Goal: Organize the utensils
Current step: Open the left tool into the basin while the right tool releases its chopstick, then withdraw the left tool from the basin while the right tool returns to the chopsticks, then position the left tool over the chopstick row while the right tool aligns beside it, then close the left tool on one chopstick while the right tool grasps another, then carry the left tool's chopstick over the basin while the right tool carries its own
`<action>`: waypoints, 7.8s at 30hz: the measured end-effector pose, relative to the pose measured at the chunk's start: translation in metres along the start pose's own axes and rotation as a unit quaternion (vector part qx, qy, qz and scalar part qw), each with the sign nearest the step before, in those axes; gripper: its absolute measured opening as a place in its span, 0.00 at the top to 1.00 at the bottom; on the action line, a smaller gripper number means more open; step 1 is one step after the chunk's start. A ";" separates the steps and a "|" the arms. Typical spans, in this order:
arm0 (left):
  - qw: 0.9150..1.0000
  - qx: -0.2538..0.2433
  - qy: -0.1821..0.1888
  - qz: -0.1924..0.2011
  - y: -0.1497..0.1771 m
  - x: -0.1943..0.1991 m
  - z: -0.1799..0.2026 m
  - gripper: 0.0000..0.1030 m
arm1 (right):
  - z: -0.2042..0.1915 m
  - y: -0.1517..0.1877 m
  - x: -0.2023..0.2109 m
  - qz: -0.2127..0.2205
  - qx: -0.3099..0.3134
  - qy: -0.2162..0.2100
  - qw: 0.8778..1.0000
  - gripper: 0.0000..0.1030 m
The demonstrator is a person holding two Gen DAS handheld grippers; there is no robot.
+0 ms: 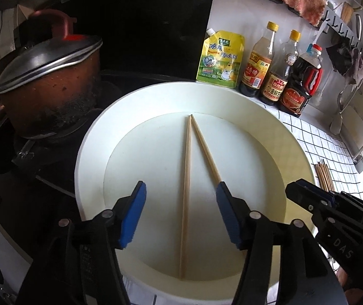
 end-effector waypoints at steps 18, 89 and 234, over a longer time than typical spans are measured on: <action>0.996 -0.058 0.056 0.030 0.019 0.053 0.074 0.37 | 0.050 0.024 0.095 0.043 -0.017 0.072 0.996 0.76; 0.991 -0.097 0.083 -0.029 0.087 0.004 0.236 0.14 | 0.242 0.081 0.111 0.009 -0.086 0.135 0.987 0.47; 0.981 -0.098 0.140 -0.097 0.079 -0.027 0.252 0.93 | 0.248 0.082 0.104 0.012 -0.074 0.128 0.989 0.94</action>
Point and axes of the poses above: each gripper's, at about its wrist camera, not at the fingertips, and x roughly against the way its jaws point, z to its right, y to its underside, the point moved 1 cm from there along -x, roughly the way its jaws point, and after that the axes turned 15 degrees about z, right-handed, at the moved point
